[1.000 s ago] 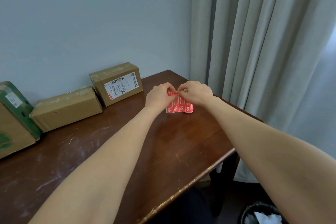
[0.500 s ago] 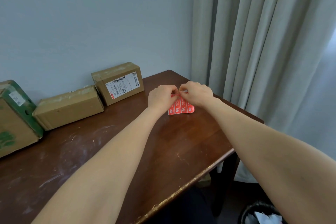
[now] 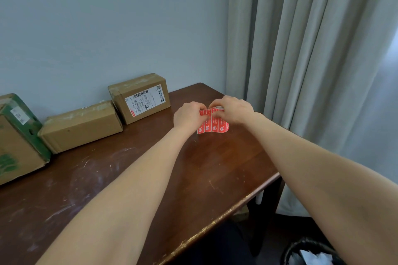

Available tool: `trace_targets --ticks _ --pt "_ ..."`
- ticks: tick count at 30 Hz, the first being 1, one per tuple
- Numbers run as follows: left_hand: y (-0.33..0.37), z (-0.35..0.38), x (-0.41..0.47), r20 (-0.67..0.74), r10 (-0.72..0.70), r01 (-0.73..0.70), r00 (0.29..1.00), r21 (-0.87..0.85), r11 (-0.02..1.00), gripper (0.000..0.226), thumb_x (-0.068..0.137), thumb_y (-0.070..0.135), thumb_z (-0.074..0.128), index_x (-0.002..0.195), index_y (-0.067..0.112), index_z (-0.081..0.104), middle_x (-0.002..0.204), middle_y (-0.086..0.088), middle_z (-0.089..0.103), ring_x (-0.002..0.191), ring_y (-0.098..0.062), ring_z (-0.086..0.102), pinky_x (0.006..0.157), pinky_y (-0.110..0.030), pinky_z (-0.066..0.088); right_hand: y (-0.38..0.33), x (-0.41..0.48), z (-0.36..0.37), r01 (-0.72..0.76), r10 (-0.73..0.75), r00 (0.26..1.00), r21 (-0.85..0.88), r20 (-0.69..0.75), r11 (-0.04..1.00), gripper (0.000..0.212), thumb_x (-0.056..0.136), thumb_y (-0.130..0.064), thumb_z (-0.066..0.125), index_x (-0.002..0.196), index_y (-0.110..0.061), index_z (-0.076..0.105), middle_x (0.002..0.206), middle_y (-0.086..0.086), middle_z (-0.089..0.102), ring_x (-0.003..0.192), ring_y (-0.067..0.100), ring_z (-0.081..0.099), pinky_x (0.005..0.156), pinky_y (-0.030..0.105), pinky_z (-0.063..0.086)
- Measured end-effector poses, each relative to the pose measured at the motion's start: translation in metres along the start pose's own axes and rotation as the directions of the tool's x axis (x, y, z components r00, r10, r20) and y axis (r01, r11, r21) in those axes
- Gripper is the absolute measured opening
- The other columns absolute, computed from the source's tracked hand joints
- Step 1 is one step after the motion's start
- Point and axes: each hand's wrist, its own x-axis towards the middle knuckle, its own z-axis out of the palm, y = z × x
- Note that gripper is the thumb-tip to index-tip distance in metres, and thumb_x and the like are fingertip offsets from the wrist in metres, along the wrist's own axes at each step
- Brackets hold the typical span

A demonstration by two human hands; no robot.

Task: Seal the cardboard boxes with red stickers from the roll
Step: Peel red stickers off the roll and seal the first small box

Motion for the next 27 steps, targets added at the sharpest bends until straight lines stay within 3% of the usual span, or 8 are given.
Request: trace_targets --ticks 3,9,19,24,27 --pt "0.001 -0.001 -0.001 -0.007 0.001 -0.001 1.000 0.004 1.000 0.026 0.092 0.040 0.058 0.112 0.028 0.067 0.105 0.002 0.070 0.092 -0.016 0.066 0.075 -0.036 0.057 -0.001 -0.002 -0.002 -0.005 0.005 1.000 -0.041 -0.001 0.999 0.039 0.092 -0.046 0.056 0.129 -0.034 0.054 0.125 0.002 0.054 0.109 0.020 0.058 0.080 0.033 0.048" --pt "0.003 -0.004 -0.003 -0.033 0.040 -0.039 0.999 0.023 0.999 0.017 0.093 0.034 0.056 0.106 0.029 0.066 0.105 0.002 0.069 0.093 -0.018 0.064 0.073 -0.034 0.055 -0.010 -0.002 -0.002 -0.013 0.005 0.998 -0.108 -0.070 0.994 0.028 0.096 -0.036 0.048 0.121 -0.035 0.061 0.119 0.000 0.059 0.105 0.023 0.059 0.070 0.030 0.041" --pt "0.001 0.001 -0.005 -0.082 0.110 -0.109 0.990 0.024 0.994 0.006 0.092 0.029 0.058 0.090 0.025 0.063 0.099 0.005 0.069 0.091 -0.021 0.063 0.067 -0.032 0.050 -0.012 0.001 -0.003 -0.060 0.059 0.998 -0.029 -0.026 0.998 0.027 0.094 -0.032 0.048 0.113 -0.040 0.065 0.116 -0.002 0.065 0.102 0.025 0.061 0.069 0.031 0.043" --pt "-0.002 0.004 -0.008 -0.128 0.198 -0.193 0.972 0.052 0.980 0.009 0.093 0.028 0.058 0.093 0.021 0.063 0.098 0.004 0.068 0.091 -0.018 0.062 0.063 -0.029 0.044 -0.012 0.001 -0.004 -0.053 0.053 0.998 -0.019 -0.016 0.998 0.029 0.095 -0.030 0.048 0.117 -0.040 0.064 0.120 -0.002 0.063 0.107 0.026 0.060 0.071 0.031 0.042" --pt "-0.002 0.005 -0.009 -0.128 0.183 -0.182 0.975 0.022 0.983 0.010 0.093 0.028 0.058 0.098 0.021 0.063 0.101 0.003 0.068 0.092 -0.019 0.062 0.064 -0.030 0.044 -0.012 0.001 -0.004 -0.054 0.053 0.998 -0.011 -0.022 0.999 0.031 0.094 -0.028 0.048 0.119 -0.038 0.064 0.122 -0.001 0.063 0.108 0.026 0.060 0.071 0.030 0.042"
